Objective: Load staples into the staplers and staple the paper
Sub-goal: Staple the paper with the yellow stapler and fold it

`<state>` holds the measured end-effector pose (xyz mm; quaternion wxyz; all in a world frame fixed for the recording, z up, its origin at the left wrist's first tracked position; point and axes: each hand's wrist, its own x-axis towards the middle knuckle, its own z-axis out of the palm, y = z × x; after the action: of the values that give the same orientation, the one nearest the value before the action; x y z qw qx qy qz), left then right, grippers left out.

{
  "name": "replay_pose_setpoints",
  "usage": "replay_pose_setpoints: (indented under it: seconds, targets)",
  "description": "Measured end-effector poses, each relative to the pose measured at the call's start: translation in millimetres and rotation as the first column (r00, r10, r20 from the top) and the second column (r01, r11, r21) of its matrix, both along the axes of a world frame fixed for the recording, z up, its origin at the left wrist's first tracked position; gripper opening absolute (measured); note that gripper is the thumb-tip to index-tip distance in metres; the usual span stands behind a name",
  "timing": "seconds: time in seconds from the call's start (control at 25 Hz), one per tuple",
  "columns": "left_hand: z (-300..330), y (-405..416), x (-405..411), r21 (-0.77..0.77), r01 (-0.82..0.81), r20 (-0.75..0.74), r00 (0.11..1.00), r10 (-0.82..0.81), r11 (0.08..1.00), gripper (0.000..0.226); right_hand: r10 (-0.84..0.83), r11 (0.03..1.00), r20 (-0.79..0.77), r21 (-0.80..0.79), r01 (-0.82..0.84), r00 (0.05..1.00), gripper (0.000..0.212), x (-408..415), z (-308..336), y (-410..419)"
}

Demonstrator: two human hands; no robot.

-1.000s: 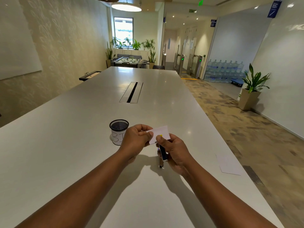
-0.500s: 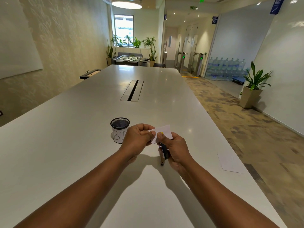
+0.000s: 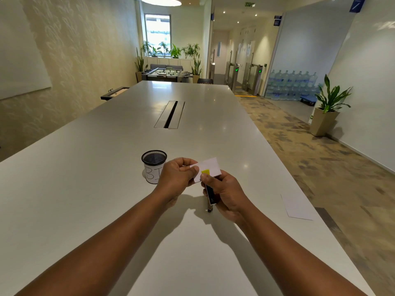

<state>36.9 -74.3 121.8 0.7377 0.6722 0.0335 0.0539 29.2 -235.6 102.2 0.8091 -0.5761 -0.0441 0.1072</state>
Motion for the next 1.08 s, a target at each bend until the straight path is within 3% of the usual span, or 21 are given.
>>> replay_pose_setpoints:
  seconds: [0.12,0.2,0.28,0.4,0.52,0.64,0.84,1.08]
  targets:
    - [-7,2,8,-0.035,-0.101,-0.029,0.995,0.100,0.994,0.007,-0.053,0.992,0.015,-0.115,0.054,0.999,0.026,6,-4,-12]
    - [-10,5,14,-0.066,-0.149,-0.080,0.986,0.144,0.987,0.007,-0.193,0.930,0.080,-0.303,0.208,0.978,0.024,12,-10,-23]
    - [-15,7,19,-0.095,-0.163,-0.117,0.981,0.152,0.982,0.007,-0.310,0.730,0.242,-0.559,0.393,0.919,0.025,21,-20,-38]
    - [-21,7,23,-0.100,-0.165,-0.144,0.978,0.150,0.981,0.007,-0.247,0.343,0.426,-0.802,0.490,0.870,0.036,31,-38,-53]
    - [-26,5,27,-0.100,-0.150,-0.169,0.977,0.132,0.984,0.008,-0.192,0.167,0.451,-0.861,0.481,0.872,0.043,40,-58,-60]
    - [-29,3,30,-0.105,-0.145,-0.197,0.973,0.123,0.984,0.008,-0.161,0.089,0.432,-0.889,0.449,0.887,0.039,48,-71,-62]
    - [-34,3,37,-0.116,-0.134,-0.208,0.972,0.108,0.984,0.009,-0.121,0.073,0.397,-0.911,0.407,0.910,0.035,54,-77,-64]
    - [-31,-2,36,-0.116,-0.117,-0.191,0.977,0.093,0.986,0.009,-0.122,0.071,0.357,-0.928,0.367,0.926,0.055,49,-73,-66]
